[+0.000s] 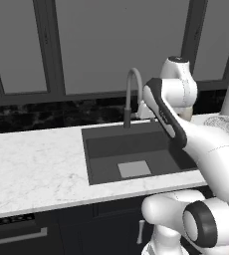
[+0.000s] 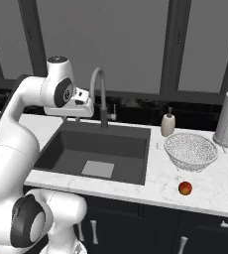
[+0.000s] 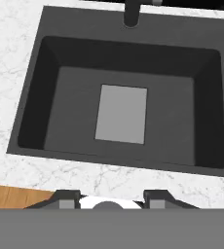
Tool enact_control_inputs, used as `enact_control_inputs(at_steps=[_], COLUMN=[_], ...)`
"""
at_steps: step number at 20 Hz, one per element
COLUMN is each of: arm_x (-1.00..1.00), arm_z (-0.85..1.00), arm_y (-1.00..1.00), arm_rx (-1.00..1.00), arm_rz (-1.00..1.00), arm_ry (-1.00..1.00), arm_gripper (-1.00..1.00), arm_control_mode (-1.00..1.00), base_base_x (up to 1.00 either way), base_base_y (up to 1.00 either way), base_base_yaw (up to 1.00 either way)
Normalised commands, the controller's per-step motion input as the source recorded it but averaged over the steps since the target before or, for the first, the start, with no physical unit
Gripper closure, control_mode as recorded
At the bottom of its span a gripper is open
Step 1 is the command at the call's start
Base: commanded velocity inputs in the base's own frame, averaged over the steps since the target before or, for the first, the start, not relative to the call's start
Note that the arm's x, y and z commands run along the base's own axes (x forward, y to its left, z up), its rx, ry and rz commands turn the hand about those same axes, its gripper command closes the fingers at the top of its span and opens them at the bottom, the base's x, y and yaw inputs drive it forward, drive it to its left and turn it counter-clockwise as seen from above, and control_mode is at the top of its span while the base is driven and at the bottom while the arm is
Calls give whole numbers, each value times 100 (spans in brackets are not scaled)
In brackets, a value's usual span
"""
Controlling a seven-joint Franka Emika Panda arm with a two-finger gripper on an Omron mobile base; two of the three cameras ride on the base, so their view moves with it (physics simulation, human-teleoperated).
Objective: Put the colander in the sink, put the apple in the colander, and turn on the sink faucet and pour water over the colander.
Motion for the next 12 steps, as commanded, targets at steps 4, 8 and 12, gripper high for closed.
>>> enact_control_inputs(at_steps=[4,8,12], arm_x=[-19,-44,-32], arm_z=[0,0,-3], arm_y=[-15,-68,-96], arm_rx=[0,2,8], arm_rz=[-3,-16,-33], arm_ry=[0,-2,0], arm_gripper=[-100,-100,-100], arm_control_mode=[-100,-100,-100], base_base_x=[0,0,0], base_base_y=[0,0,0], base_base_yaw=[0,0,0])
